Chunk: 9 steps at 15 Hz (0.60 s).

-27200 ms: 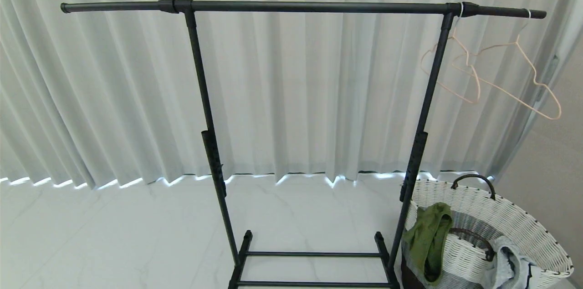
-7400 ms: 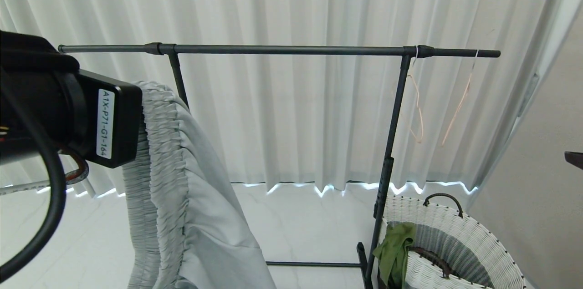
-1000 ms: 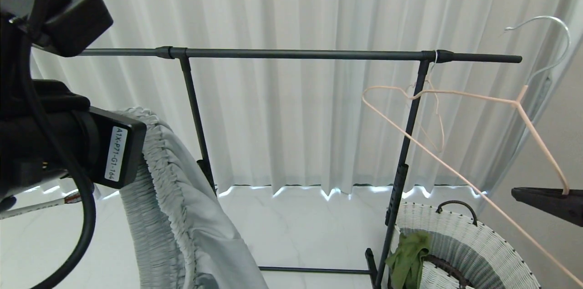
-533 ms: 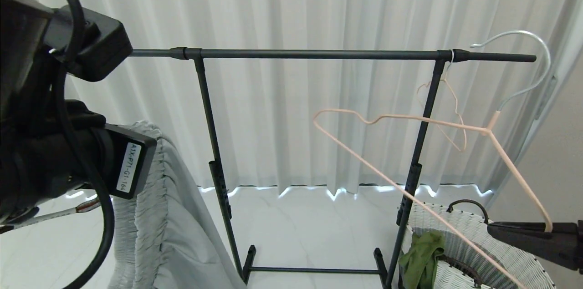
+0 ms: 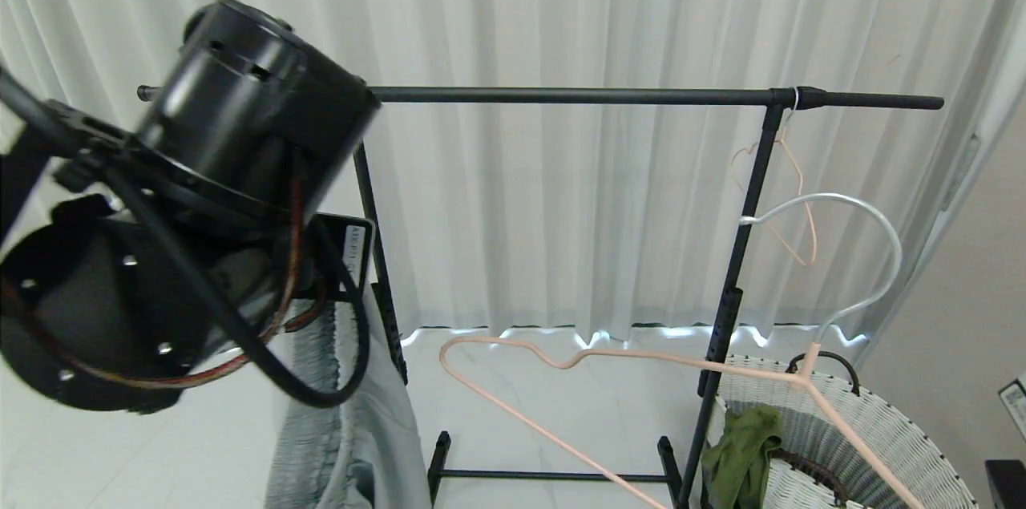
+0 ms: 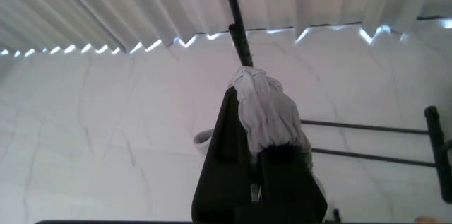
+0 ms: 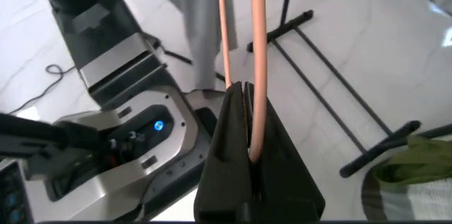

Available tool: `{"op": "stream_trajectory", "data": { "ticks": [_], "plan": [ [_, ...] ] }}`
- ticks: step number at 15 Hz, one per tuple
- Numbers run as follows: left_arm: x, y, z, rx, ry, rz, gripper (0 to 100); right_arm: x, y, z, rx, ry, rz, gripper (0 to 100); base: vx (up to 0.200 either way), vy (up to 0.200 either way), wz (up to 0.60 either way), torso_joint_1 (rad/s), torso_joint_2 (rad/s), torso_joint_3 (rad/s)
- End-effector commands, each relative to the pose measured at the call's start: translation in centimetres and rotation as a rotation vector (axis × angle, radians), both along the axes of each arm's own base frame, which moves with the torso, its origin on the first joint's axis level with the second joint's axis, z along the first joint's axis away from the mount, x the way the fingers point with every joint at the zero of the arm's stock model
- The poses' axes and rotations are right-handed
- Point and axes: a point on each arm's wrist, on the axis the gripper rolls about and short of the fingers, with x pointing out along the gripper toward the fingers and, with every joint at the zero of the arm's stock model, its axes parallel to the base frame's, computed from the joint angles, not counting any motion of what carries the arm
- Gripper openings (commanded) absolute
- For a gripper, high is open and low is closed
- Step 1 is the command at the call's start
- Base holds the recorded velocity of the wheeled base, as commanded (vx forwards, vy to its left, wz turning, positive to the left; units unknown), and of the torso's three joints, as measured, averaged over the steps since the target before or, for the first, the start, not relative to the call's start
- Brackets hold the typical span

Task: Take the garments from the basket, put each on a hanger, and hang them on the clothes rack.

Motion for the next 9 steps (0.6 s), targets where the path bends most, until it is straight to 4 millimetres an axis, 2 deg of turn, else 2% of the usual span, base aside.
{"op": "stream_trajectory", "data": {
  "ticks": [1,4,9],
  "plan": [
    [2.4,-2.2,-1.7,0.009,0.029,0.031,0,-0.3,0.2,-0.1,0.003,0.009,0.028,0,0.0,0.0,0.0,0.0,0.0,0.0],
    [3.7,-3.5,-1.3,-0.063,-0.005,0.056,0,-0.4,0.3,0.0,0.027,0.052,0.062,0,0.0,0.0,0.0,0.0,0.0,0.0],
    [3.9,-3.9,-0.5,-0.089,-0.024,0.048,0,0.3,1.3,-0.5,0.032,0.107,0.017,0,0.0,0.0,0.0,0.0,0.0,0.0]
  ]
}}
